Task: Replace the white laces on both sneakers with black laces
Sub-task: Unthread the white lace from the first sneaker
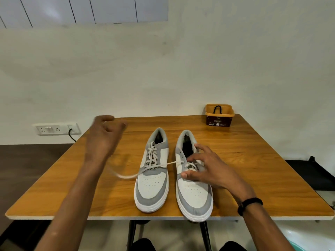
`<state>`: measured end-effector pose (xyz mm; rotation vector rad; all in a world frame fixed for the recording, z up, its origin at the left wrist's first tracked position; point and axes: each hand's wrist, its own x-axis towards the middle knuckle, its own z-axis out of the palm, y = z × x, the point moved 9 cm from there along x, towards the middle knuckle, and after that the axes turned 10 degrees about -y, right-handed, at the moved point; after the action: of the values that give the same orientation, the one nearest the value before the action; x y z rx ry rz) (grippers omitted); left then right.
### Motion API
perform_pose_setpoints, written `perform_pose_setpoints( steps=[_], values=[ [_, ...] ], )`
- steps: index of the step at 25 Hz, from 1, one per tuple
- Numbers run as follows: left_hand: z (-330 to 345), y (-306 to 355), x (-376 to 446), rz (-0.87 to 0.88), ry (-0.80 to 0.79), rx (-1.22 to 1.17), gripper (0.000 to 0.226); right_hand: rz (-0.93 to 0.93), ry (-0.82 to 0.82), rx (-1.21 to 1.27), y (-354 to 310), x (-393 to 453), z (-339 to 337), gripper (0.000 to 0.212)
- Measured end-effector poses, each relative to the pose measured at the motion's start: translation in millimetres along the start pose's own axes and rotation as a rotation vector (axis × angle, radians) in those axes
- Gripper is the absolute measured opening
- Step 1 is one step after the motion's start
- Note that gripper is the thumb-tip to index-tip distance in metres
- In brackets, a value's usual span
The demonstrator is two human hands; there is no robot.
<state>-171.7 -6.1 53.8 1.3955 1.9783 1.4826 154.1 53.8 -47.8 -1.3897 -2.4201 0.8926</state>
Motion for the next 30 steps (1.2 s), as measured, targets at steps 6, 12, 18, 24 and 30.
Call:
perform_pose_setpoints(
  steps=[6, 12, 18, 24, 30],
  values=[
    [152.5, 43.4, -78.5, 0.578, -0.456, 0.192, 0.024, 0.021, 0.084, 0.010, -10.9, -3.2, -15.3, 0.005],
    [186.8, 21.2, -97.5, 0.583, -0.453, 0.092, 0.016, 0.043, 0.189, 0.557, 18.1, -15.5, -7.6, 0.013],
    [175.2, 23.5, -103.8, 0.618, -0.363, 0.048, 0.010, -0.077, 0.226, 0.108, -0.7, -16.4, -4.9, 0.029],
    [172.2, 19.0, -99.5, 0.574, -0.314, 0.028, 0.007, -0.145, 0.461, 0.142, 4.8, -9.7, 8.4, 0.015],
    [198.7, 22.7, -61.9, 0.442, -0.299, 0.212, 0.012, -0.178, 0.615, 0.386, 19.5, 8.2, 5.2, 0.015]
  ],
)
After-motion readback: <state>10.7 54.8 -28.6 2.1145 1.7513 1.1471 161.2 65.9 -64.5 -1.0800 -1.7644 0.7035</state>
